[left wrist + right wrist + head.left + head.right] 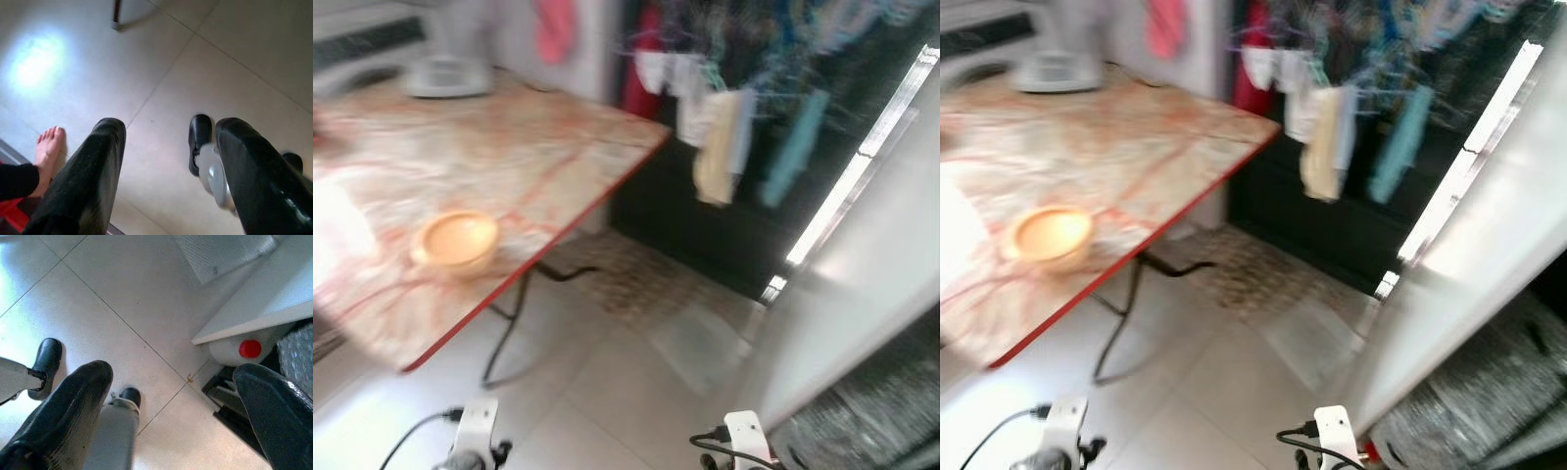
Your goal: Restocking fridge
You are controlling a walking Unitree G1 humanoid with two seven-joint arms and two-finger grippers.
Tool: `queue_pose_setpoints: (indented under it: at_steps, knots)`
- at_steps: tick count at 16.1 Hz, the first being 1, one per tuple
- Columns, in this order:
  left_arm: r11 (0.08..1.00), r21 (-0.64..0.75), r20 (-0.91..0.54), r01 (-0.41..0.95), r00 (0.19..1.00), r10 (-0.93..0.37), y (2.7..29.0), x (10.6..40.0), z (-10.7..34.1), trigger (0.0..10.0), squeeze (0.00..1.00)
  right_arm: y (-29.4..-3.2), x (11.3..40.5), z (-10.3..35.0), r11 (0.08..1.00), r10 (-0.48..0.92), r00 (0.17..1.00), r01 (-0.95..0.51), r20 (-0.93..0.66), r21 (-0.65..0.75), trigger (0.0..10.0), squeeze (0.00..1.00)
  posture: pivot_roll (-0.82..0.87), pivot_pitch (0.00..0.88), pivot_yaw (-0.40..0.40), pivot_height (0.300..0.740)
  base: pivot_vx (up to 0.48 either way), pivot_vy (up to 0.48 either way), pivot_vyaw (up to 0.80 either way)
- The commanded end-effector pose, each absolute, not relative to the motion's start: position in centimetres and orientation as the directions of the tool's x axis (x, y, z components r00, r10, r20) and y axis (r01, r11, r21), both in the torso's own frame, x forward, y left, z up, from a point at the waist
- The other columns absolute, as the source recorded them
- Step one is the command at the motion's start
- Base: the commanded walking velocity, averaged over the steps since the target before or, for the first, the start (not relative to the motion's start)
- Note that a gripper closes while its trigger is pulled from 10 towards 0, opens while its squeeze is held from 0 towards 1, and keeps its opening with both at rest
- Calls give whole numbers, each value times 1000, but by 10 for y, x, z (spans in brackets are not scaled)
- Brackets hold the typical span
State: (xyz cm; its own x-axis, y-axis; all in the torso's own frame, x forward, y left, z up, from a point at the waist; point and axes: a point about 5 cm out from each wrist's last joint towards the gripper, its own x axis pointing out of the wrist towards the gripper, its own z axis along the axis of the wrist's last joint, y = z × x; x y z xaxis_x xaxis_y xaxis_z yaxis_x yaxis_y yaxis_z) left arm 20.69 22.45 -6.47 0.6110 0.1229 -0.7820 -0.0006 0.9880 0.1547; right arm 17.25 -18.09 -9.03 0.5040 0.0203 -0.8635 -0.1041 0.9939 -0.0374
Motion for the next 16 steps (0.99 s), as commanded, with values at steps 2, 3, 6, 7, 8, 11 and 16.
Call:
queue_pose_setpoints:
  at_steps: [2, 3, 6, 7, 8, 11, 16]
  knots:
    - [989, 145, -799, 3, 590, 115, 222, 200, -69, 10000, 0, -187, 167, -92, 996, -7, 491, -76, -871, -51, 10000, 0, 45, 50, -93, 740, 0, 0, 800]
    - [989, 145, -798, 2, 591, 115, 222, 200, -69, 10000, 0, -187, 167, -92, 996, -9, 490, -73, -872, -51, 10000, 0, 45, 50, -93, 740, 0, 0, 800]
    - [990, 143, -797, 2, 593, 114, 221, 201, -69, 10000, 0, -188, 167, -92, 996, -11, 489, -69, -872, -52, 10000, 0, 46, 52, -95, 740, 0, 0, 800]
    - [990, 142, -797, 2, 593, 113, 221, 201, -69, 10000, 0, -188, 167, -92, 996, -12, 490, -68, -872, -52, 10000, 0, 46, 52, -95, 740, 0, 0, 800]
    - [990, 142, -797, 2, 594, 113, 221, 201, -69, 10000, 0, -188, 167, -92, 996, -12, 490, -68, -872, -52, 10000, 0, 46, 52, -95, 740, 0, 0, 800]
    - [990, 141, -796, 2, 595, 112, 220, 201, -69, 10000, 0, -188, 167, -92, 997, -17, 491, -62, -871, -55, 10000, 0, 47, 53, -98, 740, 0, 0, 800]
    - [989, 145, -785, -2, 608, 117, 220, 201, -69, 10000, 0, -189, 166, -92, 998, -47, 497, -9, -866, -59, 10000, 0, 52, 51, -99, 740, 0, 0, 275]
